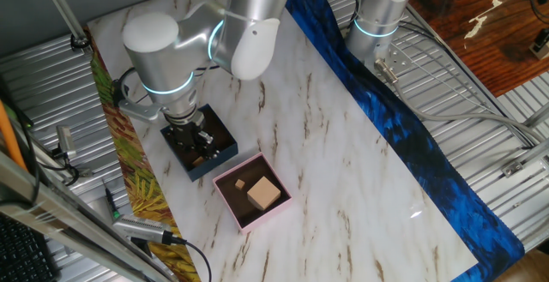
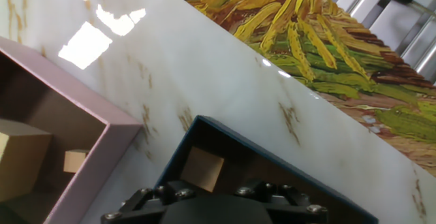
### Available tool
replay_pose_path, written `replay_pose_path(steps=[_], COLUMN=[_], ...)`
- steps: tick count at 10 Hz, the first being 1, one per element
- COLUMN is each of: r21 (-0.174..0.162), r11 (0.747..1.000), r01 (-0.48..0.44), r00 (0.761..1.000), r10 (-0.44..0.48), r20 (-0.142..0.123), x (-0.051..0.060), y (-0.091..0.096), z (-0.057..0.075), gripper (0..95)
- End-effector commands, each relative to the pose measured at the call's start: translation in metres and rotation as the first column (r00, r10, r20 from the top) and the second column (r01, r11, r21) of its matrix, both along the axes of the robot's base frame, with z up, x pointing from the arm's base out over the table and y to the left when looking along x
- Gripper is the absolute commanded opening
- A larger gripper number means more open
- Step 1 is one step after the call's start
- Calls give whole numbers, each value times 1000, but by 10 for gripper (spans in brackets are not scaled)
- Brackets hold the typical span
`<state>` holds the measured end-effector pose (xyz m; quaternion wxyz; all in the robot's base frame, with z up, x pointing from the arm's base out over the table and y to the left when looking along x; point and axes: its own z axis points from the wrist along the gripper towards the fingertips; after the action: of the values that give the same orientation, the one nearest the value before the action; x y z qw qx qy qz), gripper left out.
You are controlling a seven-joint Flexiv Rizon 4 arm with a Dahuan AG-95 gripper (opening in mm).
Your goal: Move an object from one box to another
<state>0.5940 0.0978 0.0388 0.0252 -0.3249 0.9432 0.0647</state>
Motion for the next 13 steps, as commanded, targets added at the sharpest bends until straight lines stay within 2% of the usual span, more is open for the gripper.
replay_pose_path(steps=[1,5,7,9,12,13], r21=[-4,-14,-23,-25,-50,-47], r11=[1000,1000,999,998,995,995], r01=[-1,-16,-38,-55,-89,-90], r00=[1000,1000,999,998,995,995], r10=[1,16,39,55,91,93], r20=[7,17,33,38,47,45], x=[1,1,5,6,4,2], y=[1,1,-6,-12,-23,-25], z=[0,-1,-2,-3,-2,-1], gripper=[380,380,380,380,380,380])
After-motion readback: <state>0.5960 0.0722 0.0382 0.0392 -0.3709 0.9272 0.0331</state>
